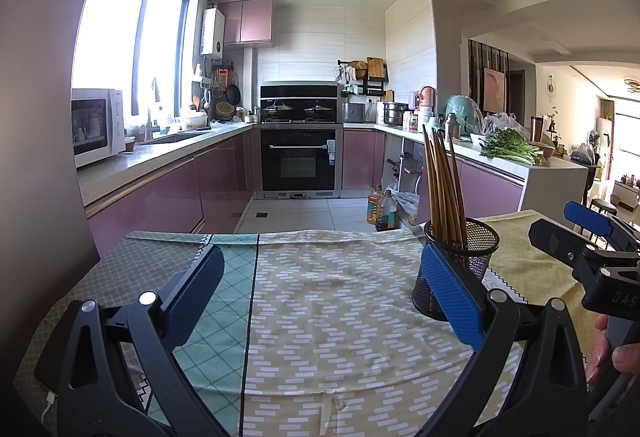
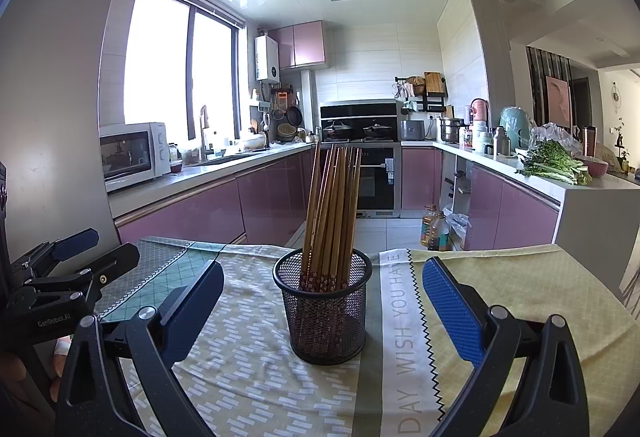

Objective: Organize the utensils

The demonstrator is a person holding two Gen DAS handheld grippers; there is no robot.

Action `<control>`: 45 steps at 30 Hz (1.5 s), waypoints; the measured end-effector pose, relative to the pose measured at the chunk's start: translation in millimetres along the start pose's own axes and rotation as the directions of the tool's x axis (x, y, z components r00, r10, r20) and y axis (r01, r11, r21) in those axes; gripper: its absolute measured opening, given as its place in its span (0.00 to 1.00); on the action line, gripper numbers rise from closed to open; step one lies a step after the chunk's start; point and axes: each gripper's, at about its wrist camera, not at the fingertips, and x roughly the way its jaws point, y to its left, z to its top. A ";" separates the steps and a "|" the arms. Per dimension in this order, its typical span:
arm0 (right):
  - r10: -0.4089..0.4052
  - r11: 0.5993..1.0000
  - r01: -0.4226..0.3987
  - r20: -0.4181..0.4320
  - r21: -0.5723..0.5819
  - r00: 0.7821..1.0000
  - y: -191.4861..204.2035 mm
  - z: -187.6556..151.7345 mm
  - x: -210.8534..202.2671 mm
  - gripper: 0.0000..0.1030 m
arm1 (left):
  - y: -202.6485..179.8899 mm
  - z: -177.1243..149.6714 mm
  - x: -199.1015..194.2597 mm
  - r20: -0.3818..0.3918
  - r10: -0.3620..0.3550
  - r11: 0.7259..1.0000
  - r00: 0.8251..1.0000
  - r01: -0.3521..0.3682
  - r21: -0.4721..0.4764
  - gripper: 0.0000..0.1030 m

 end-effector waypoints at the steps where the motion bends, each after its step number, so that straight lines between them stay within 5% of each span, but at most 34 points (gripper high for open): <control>1: -0.001 1.000 0.001 0.000 0.001 1.000 0.3 -0.5 -0.4 0.94 | -0.5 -0.4 -1.0 0.001 0.000 1.000 1.000 0.000 -0.002 0.94; 12: 0.000 1.000 0.000 -0.009 0.003 1.000 -0.9 -2.2 3.0 0.94 | -5.8 -0.6 -3.0 -0.008 -0.003 1.000 1.000 0.003 -0.002 0.95; 18: -0.077 0.996 0.072 -0.091 -0.052 0.993 -25.9 -3.9 12.7 0.94 | 0.0 -4.2 15.2 -0.132 0.025 0.999 0.991 -0.028 -0.019 0.95; 22: -0.183 0.982 0.185 -0.302 -0.022 0.935 -85.6 -16.1 44.0 0.94 | 18.6 -11.8 39.1 -0.262 0.075 0.997 0.962 -0.075 0.009 0.95; 26: -0.260 0.957 0.288 -0.499 -0.021 0.827 -146.6 -37.8 76.0 0.94 | 44.4 -22.3 59.7 -0.373 0.099 0.995 0.922 -0.093 0.033 0.95; 31: -0.257 0.944 0.330 -0.608 0.009 0.751 -190.2 -56.0 98.5 0.94 | 79.9 -30.0 83.6 -0.478 0.113 0.993 0.871 -0.111 0.031 0.95; 33: -0.238 0.944 0.330 -0.633 0.029 0.736 -199.9 -60.6 106.5 0.95 | 92.7 -34.7 92.6 -0.508 0.128 0.991 0.852 -0.133 0.027 0.95; 40: -0.225 0.952 0.306 -0.633 0.019 0.741 -199.7 -57.0 108.9 0.95 | 124.6 -54.9 117.2 -0.626 0.112 0.987 0.772 -0.161 -0.021 0.95; 45: -0.225 0.952 0.306 -0.633 0.020 0.741 -198.1 -57.0 108.1 0.95 | 124.2 -58.9 121.4 -0.637 0.125 0.987 0.761 -0.163 -0.001 0.95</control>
